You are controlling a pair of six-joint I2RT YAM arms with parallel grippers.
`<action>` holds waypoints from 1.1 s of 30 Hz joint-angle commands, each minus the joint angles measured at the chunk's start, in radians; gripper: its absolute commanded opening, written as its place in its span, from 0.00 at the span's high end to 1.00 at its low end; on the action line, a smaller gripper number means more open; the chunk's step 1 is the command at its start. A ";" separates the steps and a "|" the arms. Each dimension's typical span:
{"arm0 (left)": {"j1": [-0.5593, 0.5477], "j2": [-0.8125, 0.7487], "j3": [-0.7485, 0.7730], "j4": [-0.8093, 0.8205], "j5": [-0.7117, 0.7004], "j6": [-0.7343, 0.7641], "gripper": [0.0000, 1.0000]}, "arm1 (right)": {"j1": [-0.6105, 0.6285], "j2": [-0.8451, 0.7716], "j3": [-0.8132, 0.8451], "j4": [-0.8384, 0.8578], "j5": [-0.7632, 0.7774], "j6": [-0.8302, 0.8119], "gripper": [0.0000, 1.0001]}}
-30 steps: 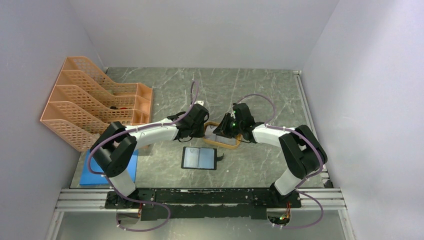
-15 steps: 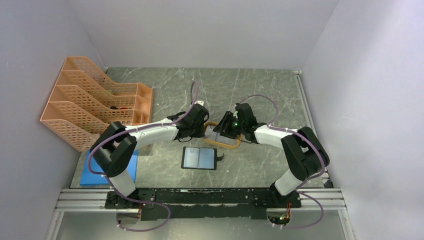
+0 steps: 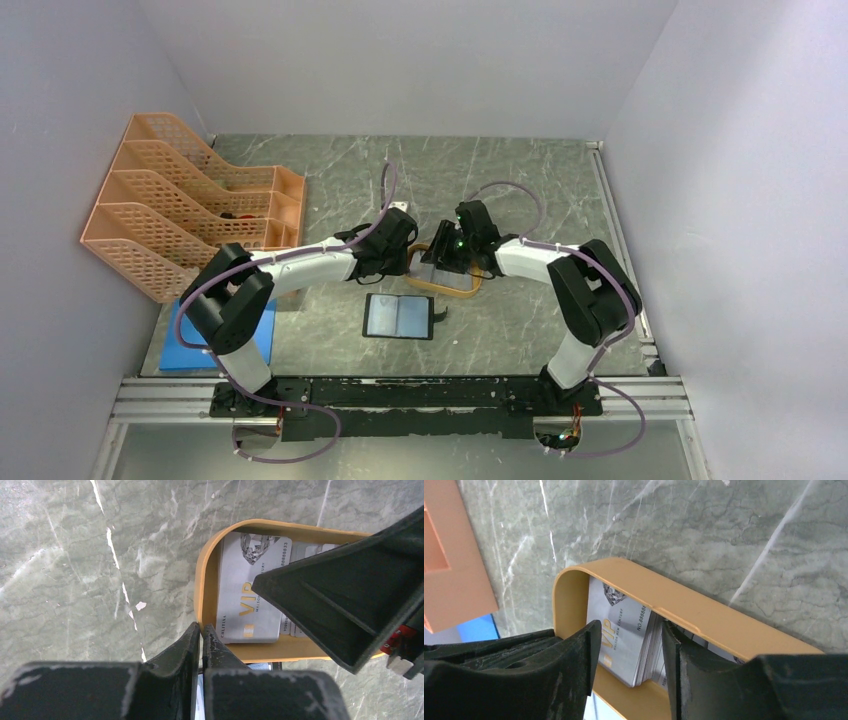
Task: Put the credit cards into the card holder
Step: Pick up the credit card from the storage box.
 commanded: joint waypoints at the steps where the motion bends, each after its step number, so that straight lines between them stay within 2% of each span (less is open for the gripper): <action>1: 0.000 -0.006 -0.011 0.002 0.006 0.005 0.92 | 0.022 0.052 0.027 -0.116 0.088 -0.044 0.50; 9: 0.000 -0.001 -0.014 0.002 0.000 0.003 0.95 | 0.017 0.077 0.011 -0.171 0.156 -0.072 0.71; 17: 0.010 0.005 -0.018 -0.009 -0.013 -0.005 0.95 | -0.018 0.033 -0.050 -0.132 0.134 -0.064 0.82; 25: 0.015 0.010 -0.016 -0.009 -0.003 -0.008 0.95 | -0.046 -0.004 -0.088 -0.099 0.083 -0.051 0.88; 33: 0.015 0.016 -0.015 -0.008 -0.002 -0.009 0.95 | -0.071 -0.047 -0.118 -0.063 0.027 -0.049 0.86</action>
